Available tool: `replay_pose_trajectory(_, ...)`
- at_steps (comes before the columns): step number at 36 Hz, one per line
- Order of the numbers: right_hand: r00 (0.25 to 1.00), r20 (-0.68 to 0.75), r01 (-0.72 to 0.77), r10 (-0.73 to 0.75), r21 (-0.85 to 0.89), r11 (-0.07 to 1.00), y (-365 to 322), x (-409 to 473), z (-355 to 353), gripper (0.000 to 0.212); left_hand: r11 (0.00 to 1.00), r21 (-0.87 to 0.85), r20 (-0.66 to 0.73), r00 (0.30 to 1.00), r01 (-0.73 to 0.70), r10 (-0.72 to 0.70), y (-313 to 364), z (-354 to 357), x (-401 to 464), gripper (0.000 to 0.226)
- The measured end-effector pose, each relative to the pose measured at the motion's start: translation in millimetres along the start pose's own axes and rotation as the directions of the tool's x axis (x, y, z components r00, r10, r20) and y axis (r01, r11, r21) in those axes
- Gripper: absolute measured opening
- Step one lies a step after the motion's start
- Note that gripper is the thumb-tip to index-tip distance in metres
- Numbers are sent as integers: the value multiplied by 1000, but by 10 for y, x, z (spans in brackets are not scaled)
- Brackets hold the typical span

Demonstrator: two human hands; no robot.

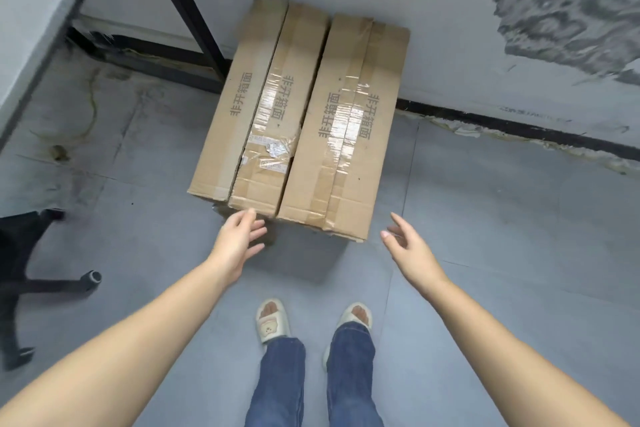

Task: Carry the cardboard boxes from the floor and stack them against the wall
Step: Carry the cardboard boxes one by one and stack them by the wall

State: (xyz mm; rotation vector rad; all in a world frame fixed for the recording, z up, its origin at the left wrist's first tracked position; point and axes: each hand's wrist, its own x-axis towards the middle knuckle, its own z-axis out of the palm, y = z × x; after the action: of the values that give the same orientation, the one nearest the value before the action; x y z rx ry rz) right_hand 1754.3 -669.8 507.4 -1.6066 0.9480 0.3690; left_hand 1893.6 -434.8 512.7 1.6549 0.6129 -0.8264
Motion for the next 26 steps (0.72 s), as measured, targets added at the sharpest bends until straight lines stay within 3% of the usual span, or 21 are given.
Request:
replay_pose_trajectory(3,995,-11,98,-99,-37,994,-166,-633,-187,49,981,108,70,986,-159,152,202,-155,-592,34)
replay_pose_trajectory(7,980,-41,193,-193,8,981,-196,-1416,-335,44,901,223,243,916,-372,319,314,-422,-1292,29)
replay_pose_trajectory(10,968,-128,229,-218,85,970,-133,-1957,-313,42,834,285,355,860,-473,366,300,-696,-1728,30)
replay_pose_trajectory(12,957,-222,226,-187,164,960,-80,-2309,-229,39,802,286,394,828,-524,400,282,-851,-1971,35)
replay_pose_trajectory(15,911,-391,250,-131,270,930,50,-2782,2,57,785,248,431,790,-568,436,204,-1048,-2219,33)
replay_pose_trajectory(17,869,-492,259,-56,355,898,109,-3073,237,49,756,252,466,761,-604,452,152,-1174,-2272,39)
replay_pose_trajectory(20,774,-632,309,17,401,863,186,-3436,659,73,697,266,551,698,-666,457,130,-1341,-2245,38)
replay_pose_trajectory(22,723,-685,324,84,444,835,250,-3658,958,71,658,272,629,647,-702,431,134,-1416,-2233,37)
replay_pose_trajectory(26,620,-756,369,209,516,773,366,-4049,1459,88,600,256,760,541,-758,360,170,-1468,-2263,38)
